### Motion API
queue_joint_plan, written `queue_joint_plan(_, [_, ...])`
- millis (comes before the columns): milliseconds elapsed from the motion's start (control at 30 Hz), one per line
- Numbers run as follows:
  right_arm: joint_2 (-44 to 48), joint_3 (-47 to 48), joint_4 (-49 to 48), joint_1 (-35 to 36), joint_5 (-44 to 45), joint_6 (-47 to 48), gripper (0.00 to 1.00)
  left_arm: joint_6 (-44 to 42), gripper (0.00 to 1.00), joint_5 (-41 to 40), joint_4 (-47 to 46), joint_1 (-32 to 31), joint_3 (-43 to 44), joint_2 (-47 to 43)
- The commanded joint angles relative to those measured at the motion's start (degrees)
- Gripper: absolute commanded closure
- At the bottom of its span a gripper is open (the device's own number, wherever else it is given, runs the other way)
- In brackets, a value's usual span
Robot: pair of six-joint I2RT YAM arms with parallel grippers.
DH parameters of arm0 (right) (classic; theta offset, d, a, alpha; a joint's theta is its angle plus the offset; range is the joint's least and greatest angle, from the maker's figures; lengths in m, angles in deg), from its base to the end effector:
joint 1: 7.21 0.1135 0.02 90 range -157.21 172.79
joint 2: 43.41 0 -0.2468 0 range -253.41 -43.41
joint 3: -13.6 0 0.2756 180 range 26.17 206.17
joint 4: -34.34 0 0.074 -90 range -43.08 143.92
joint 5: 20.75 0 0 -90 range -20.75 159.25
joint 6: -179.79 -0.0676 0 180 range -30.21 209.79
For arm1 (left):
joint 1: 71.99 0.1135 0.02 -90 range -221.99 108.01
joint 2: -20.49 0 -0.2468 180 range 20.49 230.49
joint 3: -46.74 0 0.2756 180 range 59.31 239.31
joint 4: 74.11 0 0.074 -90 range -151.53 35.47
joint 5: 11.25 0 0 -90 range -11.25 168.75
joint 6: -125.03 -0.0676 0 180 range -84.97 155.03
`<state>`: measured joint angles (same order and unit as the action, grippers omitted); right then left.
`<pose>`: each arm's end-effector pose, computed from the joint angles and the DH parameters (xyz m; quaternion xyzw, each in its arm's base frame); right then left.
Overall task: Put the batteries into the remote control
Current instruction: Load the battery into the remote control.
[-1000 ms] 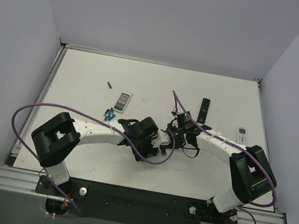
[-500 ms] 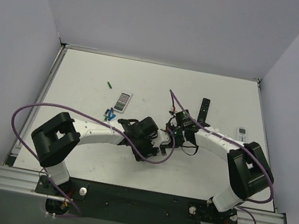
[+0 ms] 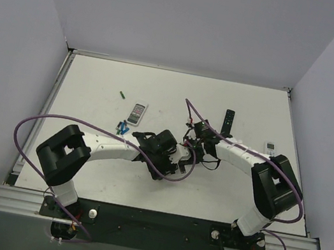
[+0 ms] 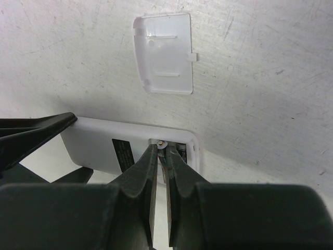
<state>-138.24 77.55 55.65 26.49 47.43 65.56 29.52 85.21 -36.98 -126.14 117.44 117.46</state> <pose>0.2865 0.2213 0.1099 -0.1378 0.9207 0.3107 0.1916 0.2048 -0.2965 0.1103 0.4946 0.8364 -0.1446 0.1867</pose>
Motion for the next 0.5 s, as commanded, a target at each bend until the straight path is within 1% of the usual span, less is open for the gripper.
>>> queue_joint_plan(0, [-4.84,-2.51,12.53,2.52,1.43,2.7,1.0,0.95,0.75,-4.35,2.16,1.24,1.02,1.91])
queue_joint_plan(267, [-5.63,-0.75,16.75,3.22,1.08,4.45,1.0,1.91,0.77,-4.96,2.25,2.12,1.29,2.26])
queue_joint_plan(467, [-6.86,0.74,17.2,3.22,3.98,3.49,1.0,1.65,0.77,-4.62,2.08,2.21,1.02,2.0])
